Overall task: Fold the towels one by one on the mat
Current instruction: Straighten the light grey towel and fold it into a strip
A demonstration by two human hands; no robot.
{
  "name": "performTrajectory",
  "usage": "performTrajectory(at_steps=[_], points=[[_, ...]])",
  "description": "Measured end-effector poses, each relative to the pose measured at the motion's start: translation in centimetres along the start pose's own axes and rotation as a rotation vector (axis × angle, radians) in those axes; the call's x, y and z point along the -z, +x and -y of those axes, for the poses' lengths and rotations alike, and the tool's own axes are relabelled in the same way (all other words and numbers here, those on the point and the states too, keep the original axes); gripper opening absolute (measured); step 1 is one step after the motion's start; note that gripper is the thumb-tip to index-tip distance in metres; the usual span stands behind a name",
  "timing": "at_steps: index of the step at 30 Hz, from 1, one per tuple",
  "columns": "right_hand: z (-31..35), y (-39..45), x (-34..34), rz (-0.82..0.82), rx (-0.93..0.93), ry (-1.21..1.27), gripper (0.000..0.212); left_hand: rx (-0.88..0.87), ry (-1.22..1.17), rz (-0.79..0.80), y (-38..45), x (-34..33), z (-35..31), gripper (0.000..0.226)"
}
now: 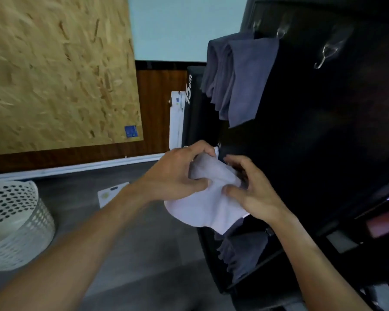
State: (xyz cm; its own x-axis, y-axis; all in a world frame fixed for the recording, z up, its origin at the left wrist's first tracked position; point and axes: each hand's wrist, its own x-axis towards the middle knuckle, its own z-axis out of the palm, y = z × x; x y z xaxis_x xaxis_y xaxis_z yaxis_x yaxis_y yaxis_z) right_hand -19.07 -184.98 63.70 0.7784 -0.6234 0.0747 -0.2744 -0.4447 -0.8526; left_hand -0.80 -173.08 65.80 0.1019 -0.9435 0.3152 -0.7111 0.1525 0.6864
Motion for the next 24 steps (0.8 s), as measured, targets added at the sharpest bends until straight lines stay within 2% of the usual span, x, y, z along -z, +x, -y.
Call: performTrajectory(at_steps=[3,6,9,11,14,19,24], points=[[1.3,1.2,0.9,-0.212,0.102,-0.004,0.020,0.035,-0.147,0.069,4.6,0.8,0.3,0.037],[2.1,2.3,1.8,-0.373,0.079,0.035,0.006,0.039,-0.287,0.164,8.5,1.2,0.2,0.034],[2.4,2.6,3.3,-0.557,0.050,0.086,0.008,0.103,-0.490,0.301,12.0,1.6,-0.6,0.016],[2.8,2.6,4.3,-0.647,0.033,0.105,0.010,0.149,-0.617,0.384,14.1,1.8,-0.9,0.020],[3.3,2.4,5.3,-0.784,0.054,0.116,0.009,0.098,-0.652,0.492,16.4,1.6,-1.4,0.013],[3.7,1.7,6.3,-0.929,0.133,-0.020,0.014,0.003,-0.751,0.477,18.7,0.3,-3.0,0.015],[4.7,2.1,8.4,-0.999,0.102,0.062,0.017,-0.117,-0.642,0.457,21.7,1.2,-6.0,0.013]])
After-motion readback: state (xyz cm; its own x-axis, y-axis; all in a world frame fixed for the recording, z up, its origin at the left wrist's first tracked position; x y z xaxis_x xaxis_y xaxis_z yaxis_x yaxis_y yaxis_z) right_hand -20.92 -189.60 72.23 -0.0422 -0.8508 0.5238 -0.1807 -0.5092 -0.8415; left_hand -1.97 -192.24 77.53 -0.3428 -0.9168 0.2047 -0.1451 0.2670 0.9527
